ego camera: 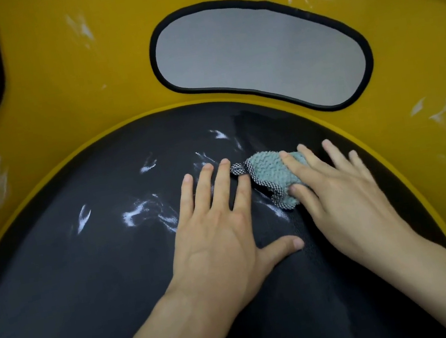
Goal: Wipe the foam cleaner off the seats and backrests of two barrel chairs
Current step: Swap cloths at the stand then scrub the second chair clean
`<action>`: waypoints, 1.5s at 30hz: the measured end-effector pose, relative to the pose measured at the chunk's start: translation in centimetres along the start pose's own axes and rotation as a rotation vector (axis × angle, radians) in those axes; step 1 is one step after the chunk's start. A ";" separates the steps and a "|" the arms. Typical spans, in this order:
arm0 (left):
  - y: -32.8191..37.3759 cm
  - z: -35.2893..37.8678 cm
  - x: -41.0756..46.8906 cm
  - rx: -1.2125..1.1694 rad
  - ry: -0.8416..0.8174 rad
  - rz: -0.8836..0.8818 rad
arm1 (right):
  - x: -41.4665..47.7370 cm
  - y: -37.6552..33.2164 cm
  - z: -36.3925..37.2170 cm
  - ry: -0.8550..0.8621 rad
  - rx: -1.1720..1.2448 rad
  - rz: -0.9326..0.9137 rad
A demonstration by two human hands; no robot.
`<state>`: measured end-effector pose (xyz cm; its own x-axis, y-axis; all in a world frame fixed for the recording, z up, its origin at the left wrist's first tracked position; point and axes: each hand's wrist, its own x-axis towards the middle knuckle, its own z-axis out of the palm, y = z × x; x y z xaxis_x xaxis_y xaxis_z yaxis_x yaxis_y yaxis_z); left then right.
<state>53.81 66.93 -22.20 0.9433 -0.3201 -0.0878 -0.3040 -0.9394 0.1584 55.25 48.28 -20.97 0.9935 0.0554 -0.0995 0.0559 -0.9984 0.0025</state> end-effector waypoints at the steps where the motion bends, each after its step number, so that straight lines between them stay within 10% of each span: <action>1: 0.0 0.1 0.0 0.001 -0.004 0.001 | 0.6 -0.2 0.2 -0.011 0.035 0.002; 45: -1.6 -0.4 -2.1 -0.006 -0.012 -0.011 | 9.3 -6.9 -0.9 0.012 0.007 -0.210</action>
<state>52.34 69.16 -21.87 0.9449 -0.3111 -0.1014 -0.2927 -0.9422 0.1633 64.20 55.73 -20.97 0.9611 0.2627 -0.0849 0.2616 -0.9649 -0.0242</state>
